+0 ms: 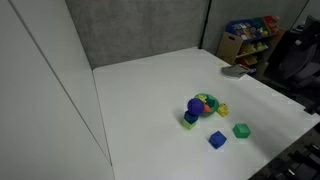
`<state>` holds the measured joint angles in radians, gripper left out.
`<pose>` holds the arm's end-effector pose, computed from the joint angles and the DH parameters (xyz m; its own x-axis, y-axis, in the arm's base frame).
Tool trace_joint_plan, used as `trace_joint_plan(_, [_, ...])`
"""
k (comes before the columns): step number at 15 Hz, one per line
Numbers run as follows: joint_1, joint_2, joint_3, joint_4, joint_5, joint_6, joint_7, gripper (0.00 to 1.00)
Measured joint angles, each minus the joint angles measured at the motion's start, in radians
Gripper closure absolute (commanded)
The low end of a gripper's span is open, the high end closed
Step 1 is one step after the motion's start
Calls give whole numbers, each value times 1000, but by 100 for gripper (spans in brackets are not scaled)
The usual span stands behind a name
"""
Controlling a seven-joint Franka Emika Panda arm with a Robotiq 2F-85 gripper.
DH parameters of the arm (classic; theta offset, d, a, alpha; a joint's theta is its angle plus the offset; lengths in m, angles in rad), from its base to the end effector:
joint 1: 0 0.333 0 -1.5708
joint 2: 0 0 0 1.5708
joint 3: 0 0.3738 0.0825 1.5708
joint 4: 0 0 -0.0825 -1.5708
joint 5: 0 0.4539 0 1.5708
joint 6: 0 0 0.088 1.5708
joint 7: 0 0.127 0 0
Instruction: Put the yellow toy from the table in the green bowl
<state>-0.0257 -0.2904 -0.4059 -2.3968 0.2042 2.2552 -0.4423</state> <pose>0.4683 -0.2097 0.4311 0.9700 -0.1214 0.2106 -0.0759 -0.9743 -0.2119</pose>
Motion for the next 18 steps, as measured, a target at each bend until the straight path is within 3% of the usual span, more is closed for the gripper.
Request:
trace_joint_plan(6, [-5, 0, 5, -1, 0, 0, 0, 0])
trace_joint_plan(11, [-32, 10, 75, -1, -2, 0, 28, 0])
trace_joint_plan(18, [-45, 107, 198, 27, -93, 64, 293, 0])
